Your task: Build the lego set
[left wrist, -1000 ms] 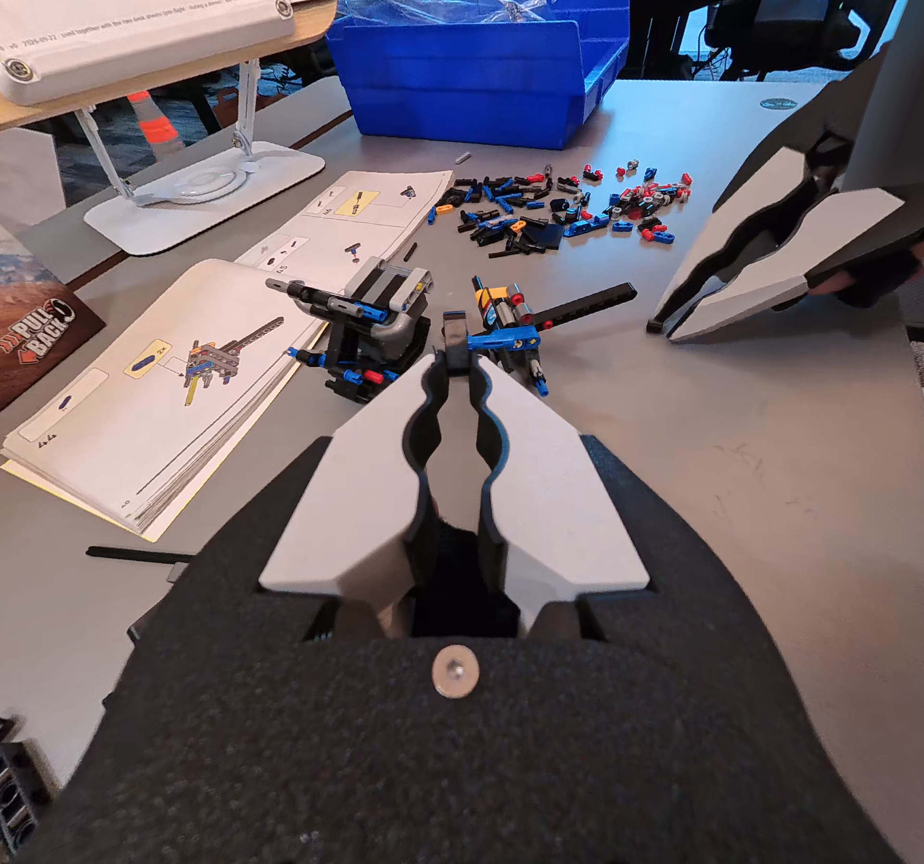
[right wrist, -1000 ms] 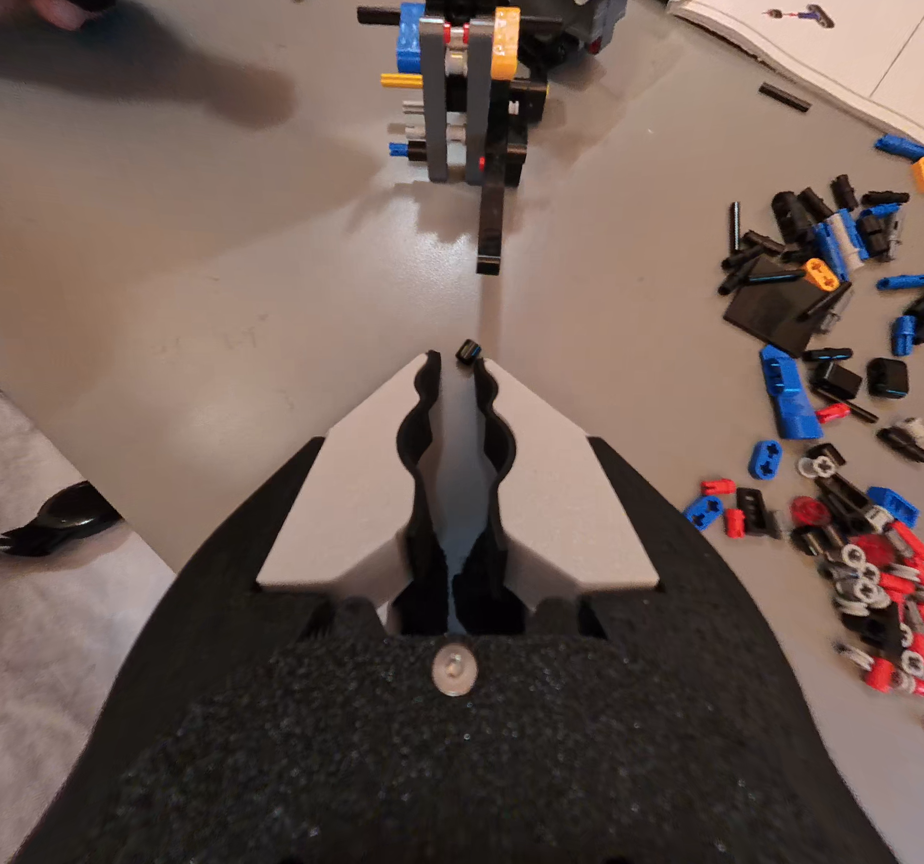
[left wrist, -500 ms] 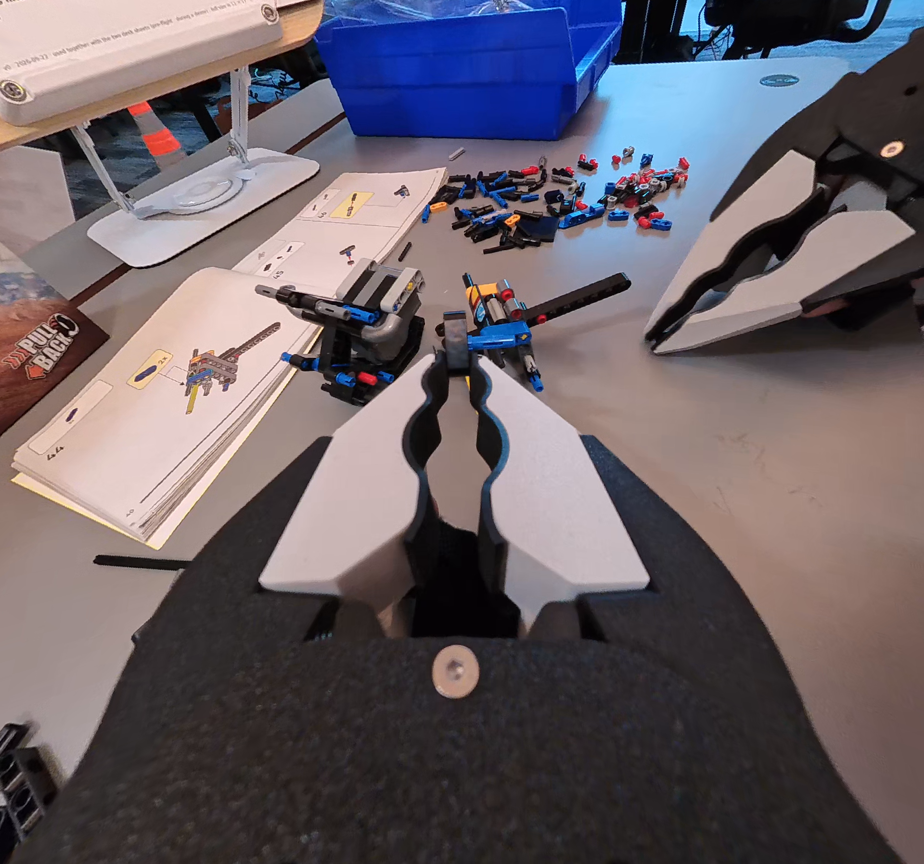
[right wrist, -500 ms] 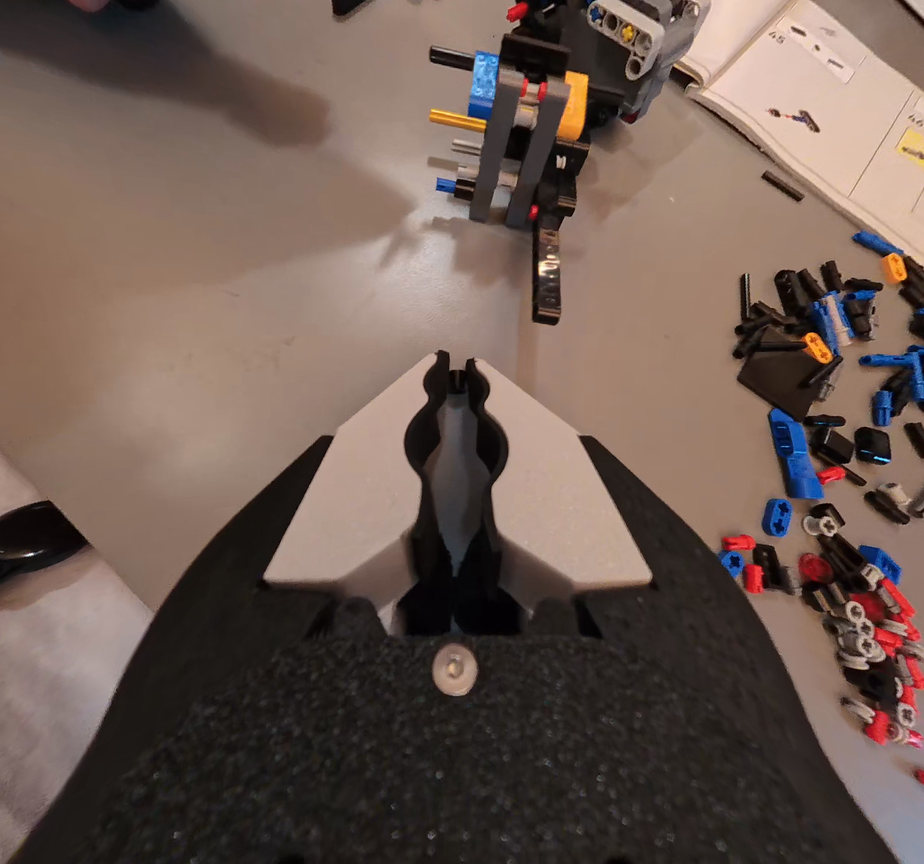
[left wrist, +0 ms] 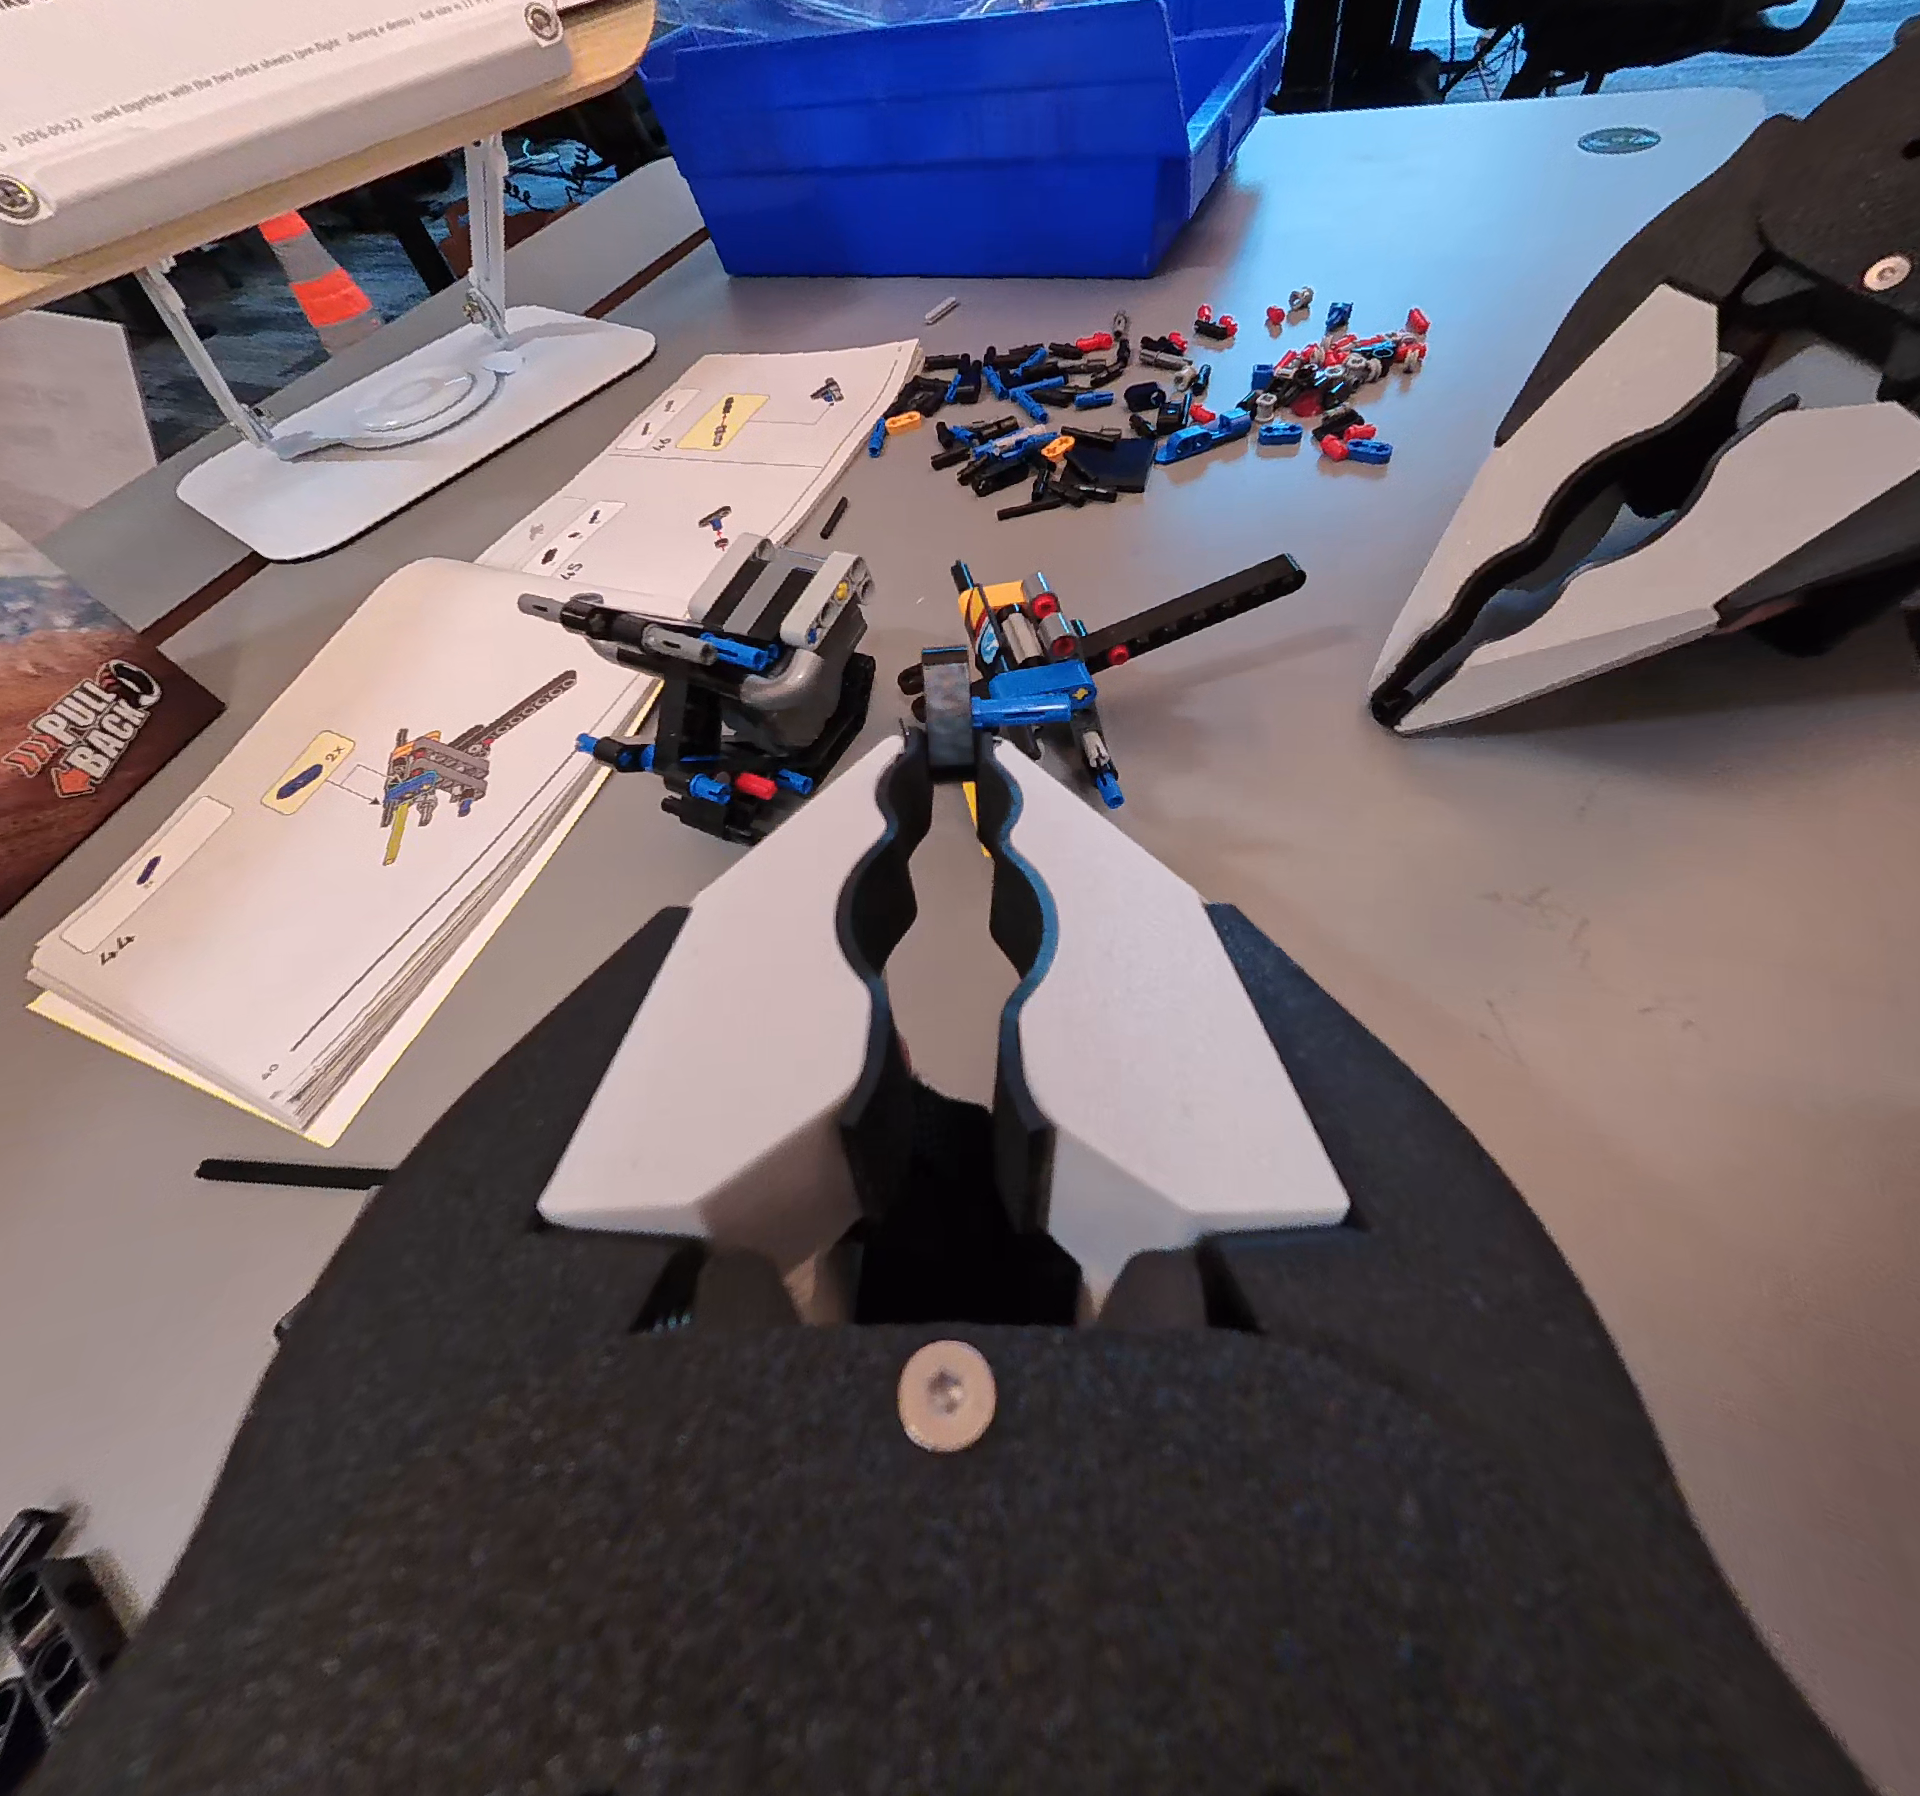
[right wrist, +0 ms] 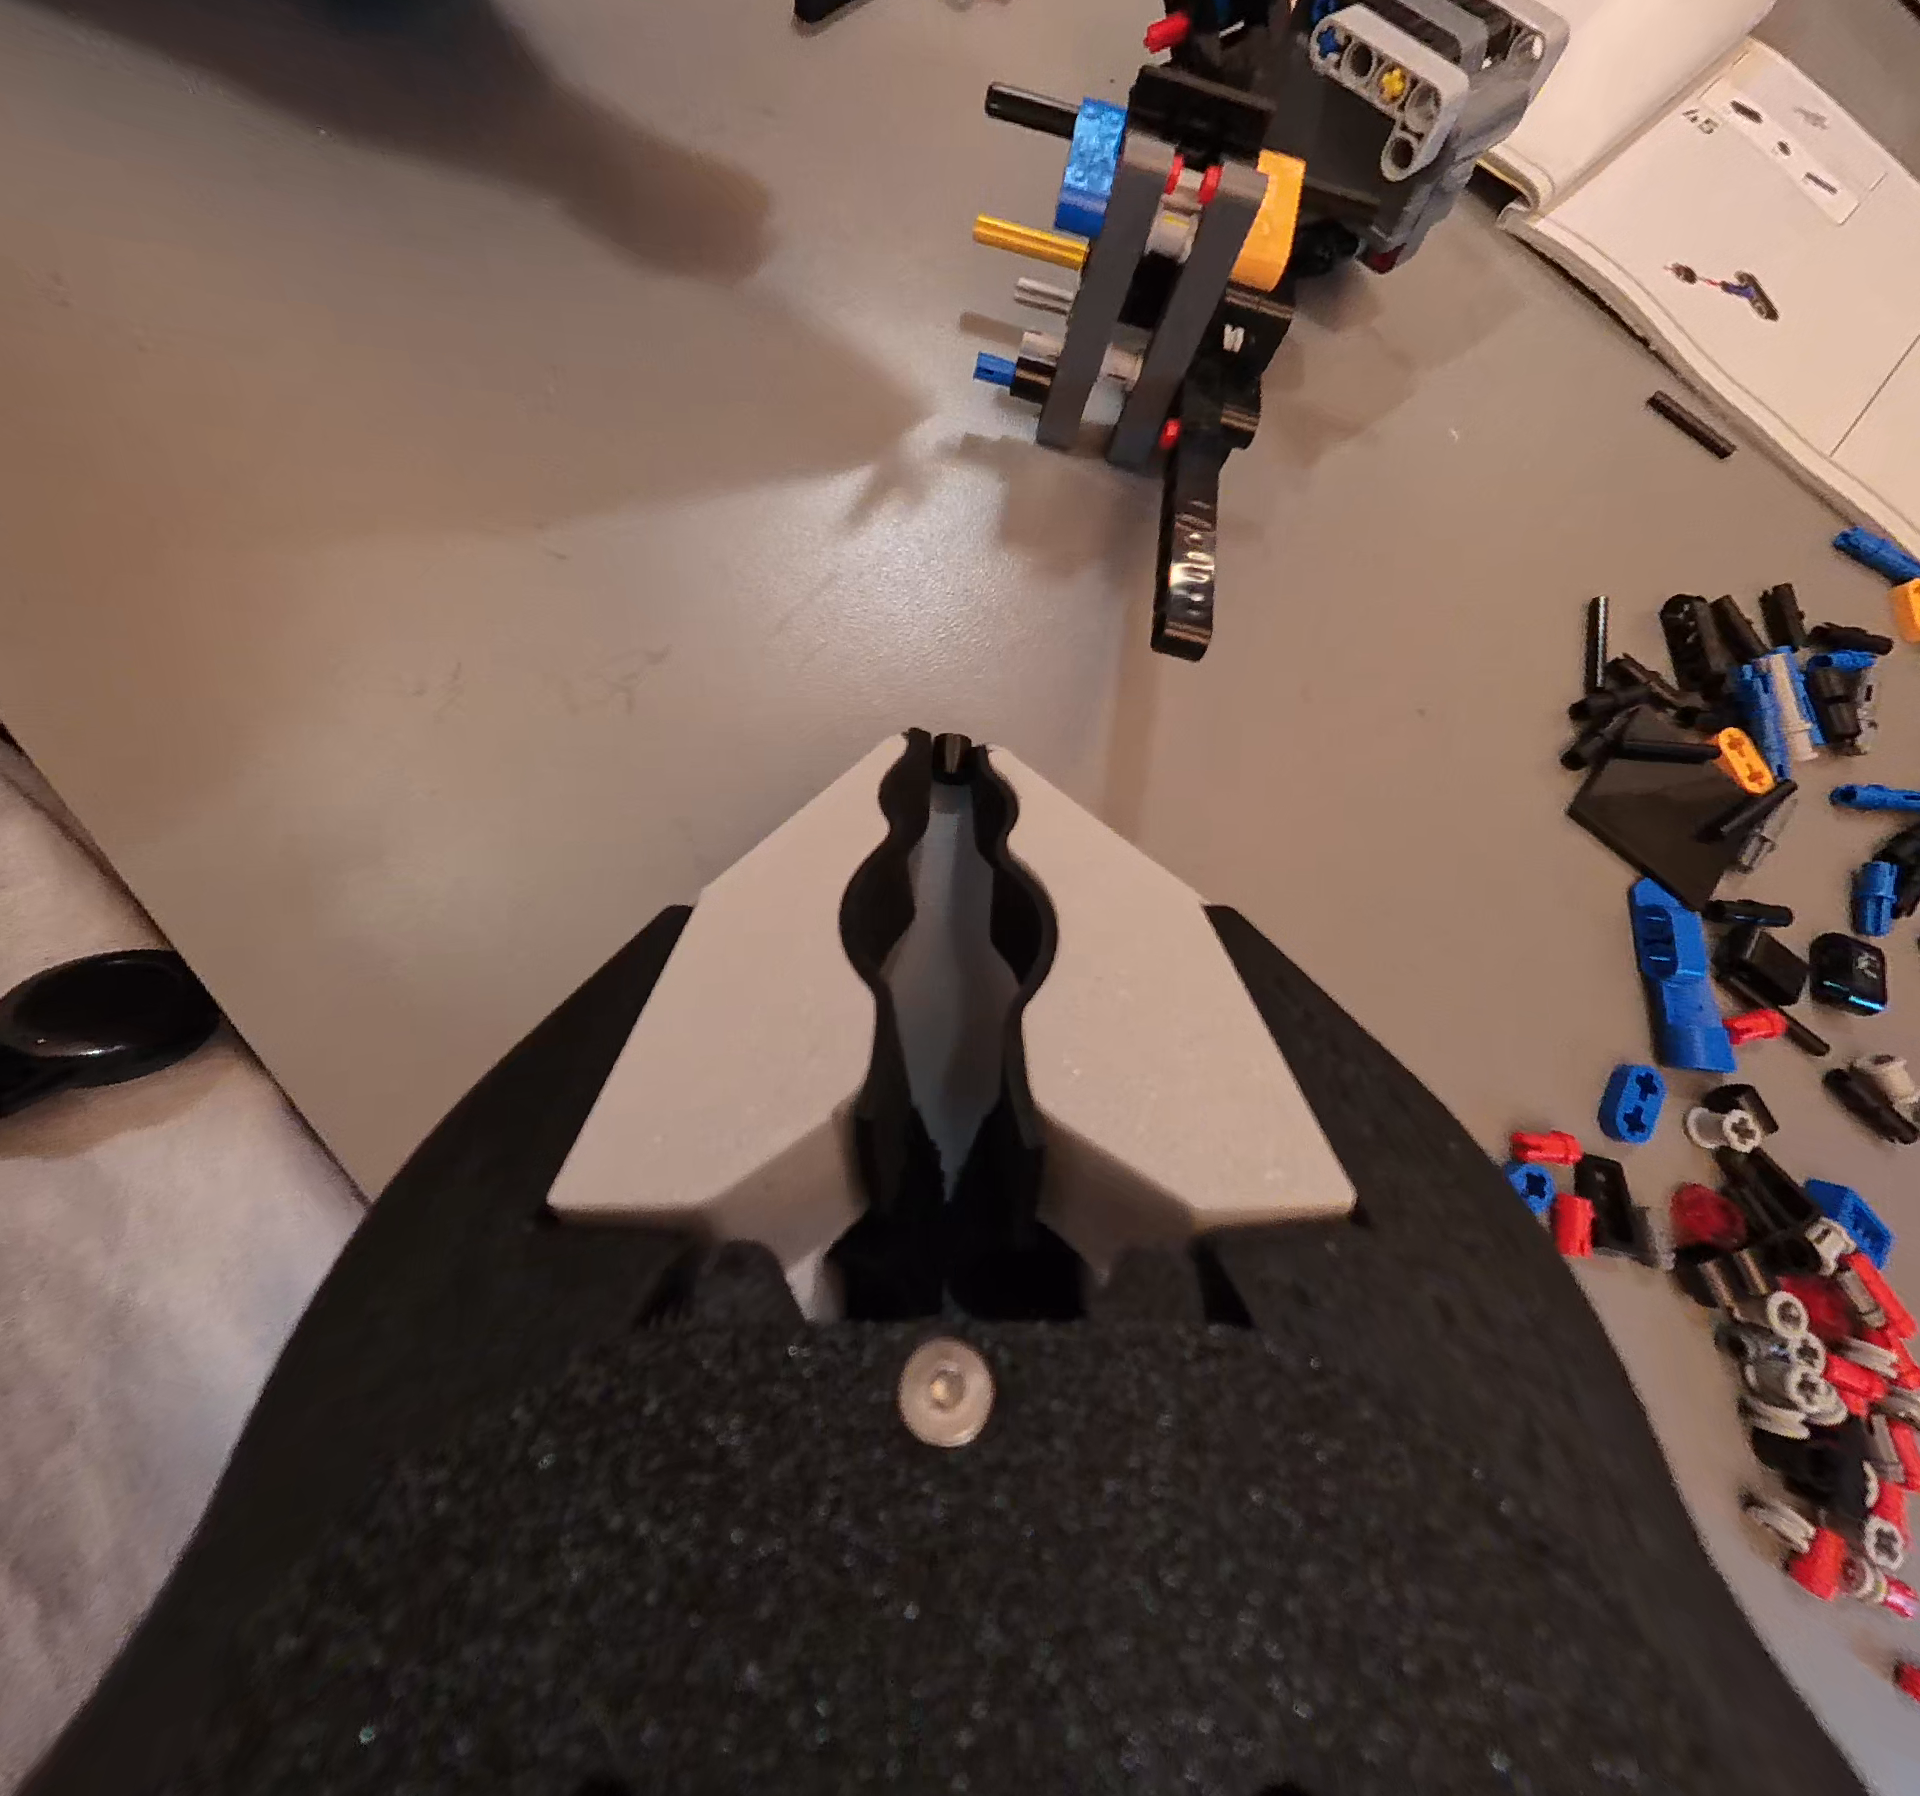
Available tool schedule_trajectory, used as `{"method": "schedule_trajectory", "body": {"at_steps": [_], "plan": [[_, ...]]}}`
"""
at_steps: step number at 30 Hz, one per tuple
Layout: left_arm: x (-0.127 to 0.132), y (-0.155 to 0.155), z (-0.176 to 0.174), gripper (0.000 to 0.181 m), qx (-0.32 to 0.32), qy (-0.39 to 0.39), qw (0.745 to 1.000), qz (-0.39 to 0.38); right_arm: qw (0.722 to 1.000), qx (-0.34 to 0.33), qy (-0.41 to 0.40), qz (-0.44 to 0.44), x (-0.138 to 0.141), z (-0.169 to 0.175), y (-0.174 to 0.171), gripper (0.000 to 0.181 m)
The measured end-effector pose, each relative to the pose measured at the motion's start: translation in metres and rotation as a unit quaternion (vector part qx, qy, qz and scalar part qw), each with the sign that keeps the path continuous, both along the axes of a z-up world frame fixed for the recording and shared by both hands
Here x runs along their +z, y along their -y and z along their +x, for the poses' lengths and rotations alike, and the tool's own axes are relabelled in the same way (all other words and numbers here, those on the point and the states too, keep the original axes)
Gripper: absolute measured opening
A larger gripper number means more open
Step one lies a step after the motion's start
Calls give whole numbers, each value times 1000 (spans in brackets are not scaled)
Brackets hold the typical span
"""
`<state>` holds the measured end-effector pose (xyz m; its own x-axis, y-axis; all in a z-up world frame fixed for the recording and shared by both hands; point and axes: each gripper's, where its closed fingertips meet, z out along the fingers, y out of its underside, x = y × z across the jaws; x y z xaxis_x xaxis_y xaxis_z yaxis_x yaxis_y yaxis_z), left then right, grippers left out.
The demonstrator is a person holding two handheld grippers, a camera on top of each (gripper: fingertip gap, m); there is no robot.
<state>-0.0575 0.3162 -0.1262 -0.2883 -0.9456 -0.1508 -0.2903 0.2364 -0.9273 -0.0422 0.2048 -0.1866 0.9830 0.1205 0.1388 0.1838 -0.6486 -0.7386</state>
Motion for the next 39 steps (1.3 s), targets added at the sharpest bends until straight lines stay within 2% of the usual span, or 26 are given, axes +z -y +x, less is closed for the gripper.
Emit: {"method": "schedule_trajectory", "body": {"at_steps": [4, 6, 9, 11, 14, 16, 20, 31, 39], "plan": [[0, 2, -1, 6, 0, 4, 1000, 15, 1000, -7, 13, 25, 8, 5, -7, 6], [-1, 0, 0, 6, 10, 8, 1000, 27, 996, 6, -40, 81, 30, -6, -22, 6], [2, 1, 1, 6, 20, 21, 999, 38, 972, 17, -161, 168, 65, -20, -51, 6], [6, 4, 1, 6, 22, 32, 998, 39, 952, 23, -243, 183, 73, -31, -67, 6], [10, 11, 0, 6, 20, 44, 998, 35, 935, 15, -299, 188, 71, -38, -82, 6], [12, 16, 0, 6, 17, 48, 998, 33, 926, 0, -310, 214, 75, -37, -86, 6], [17, 17, 0, 6, 24, 60, 998, 29, 927, -13, -282, 246, 83, -34, -85, 6], [19, 14, -1, 6, 36, 71, 995, 65, 927, -21, -269, 260, 86, -31, -83, 6], [23, 14, -4, 6, 40, 93, 983, 152, 921, -16, -295, 254, 86, -34, -82, 6]]}}
